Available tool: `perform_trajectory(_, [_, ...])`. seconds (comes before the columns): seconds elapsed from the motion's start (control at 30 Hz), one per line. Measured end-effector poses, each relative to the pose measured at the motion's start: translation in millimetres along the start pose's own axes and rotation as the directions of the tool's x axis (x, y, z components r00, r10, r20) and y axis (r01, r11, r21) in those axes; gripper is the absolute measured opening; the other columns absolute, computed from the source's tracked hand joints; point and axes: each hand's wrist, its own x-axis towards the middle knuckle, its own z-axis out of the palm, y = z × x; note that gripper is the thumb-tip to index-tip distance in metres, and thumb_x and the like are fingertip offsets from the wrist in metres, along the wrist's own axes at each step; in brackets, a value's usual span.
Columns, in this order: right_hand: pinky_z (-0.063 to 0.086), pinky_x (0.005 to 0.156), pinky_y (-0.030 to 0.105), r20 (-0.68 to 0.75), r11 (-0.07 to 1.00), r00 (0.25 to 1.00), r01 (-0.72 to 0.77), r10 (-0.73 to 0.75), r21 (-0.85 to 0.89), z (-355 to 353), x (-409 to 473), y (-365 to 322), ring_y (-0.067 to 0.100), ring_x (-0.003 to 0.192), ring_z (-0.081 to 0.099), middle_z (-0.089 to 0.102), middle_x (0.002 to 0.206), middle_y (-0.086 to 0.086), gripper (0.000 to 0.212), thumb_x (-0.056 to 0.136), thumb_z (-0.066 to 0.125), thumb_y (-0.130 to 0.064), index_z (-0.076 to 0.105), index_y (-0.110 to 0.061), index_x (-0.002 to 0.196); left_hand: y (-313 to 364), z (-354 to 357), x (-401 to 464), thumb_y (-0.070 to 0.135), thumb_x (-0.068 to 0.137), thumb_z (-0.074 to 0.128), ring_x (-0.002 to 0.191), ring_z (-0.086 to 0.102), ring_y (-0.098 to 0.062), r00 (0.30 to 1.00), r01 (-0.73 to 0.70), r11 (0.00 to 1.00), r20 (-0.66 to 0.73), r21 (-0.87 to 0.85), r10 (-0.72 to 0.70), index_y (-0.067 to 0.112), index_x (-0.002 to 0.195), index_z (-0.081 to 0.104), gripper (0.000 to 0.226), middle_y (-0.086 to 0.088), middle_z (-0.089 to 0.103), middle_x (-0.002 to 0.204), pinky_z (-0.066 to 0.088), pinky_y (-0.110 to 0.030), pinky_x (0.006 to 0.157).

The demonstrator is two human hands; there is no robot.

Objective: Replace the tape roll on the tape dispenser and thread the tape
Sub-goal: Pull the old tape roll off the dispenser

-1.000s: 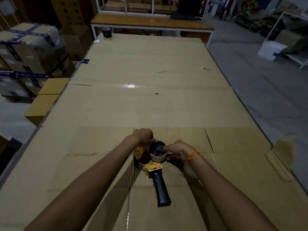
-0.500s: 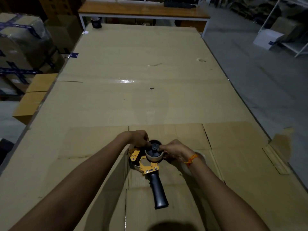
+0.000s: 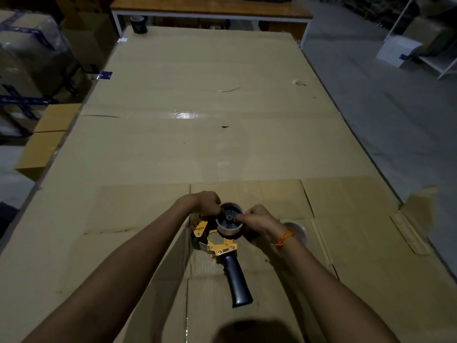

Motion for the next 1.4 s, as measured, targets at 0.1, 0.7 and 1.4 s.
perform_trajectory(0.1, [0.042,0.055,0.026,-0.032,0.998,0.999,0.042,-0.041,0.042,4.2,-1.3,6.4,0.012,0.054,0.051,0.053,0.056,-0.003,0.039,0.094,0.075,-0.017,0.057,-0.020,0.059,0.8,5.4,-5.3,0.038,0.093,0.066,0.094,0.072,-0.029,0.986,-0.014,0.989,-0.162,0.147,0.038,0.011,0.108,0.073,0.031,-0.009,0.073,0.095,0.060,-0.044,0.091])
perform_trajectory(0.7, [0.053,0.097,0.011,0.103,0.778,0.783,0.622,-0.614,-0.092,-1.7,-50.1,-5.4,-0.005,0.121,0.064,0.068,0.131,-0.016,0.083,0.067,0.101,-0.025,0.063,-0.028,0.141,-40.3,38.1,-99.2,-0.005,0.104,0.055,0.118,0.071,-0.019,0.834,-0.484,0.734,-0.504,-0.476,0.224,0.003,0.131,0.069,0.031,-0.012,0.075,0.127,0.059,-0.027,0.095])
perform_trajectory(1.4, [0.066,0.084,0.041,0.158,0.667,0.697,0.716,-0.700,-0.203,10.6,-52.4,-32.1,0.018,0.103,0.074,0.073,0.114,-0.002,0.068,0.065,0.098,-0.023,0.059,-0.028,0.121,-41.8,44.8,-119.8,0.033,0.072,0.097,0.103,0.073,-0.029,0.833,-0.494,0.680,-0.519,-0.542,0.192,0.011,0.119,0.070,0.059,-0.016,0.073,0.117,0.059,-0.042,0.090])
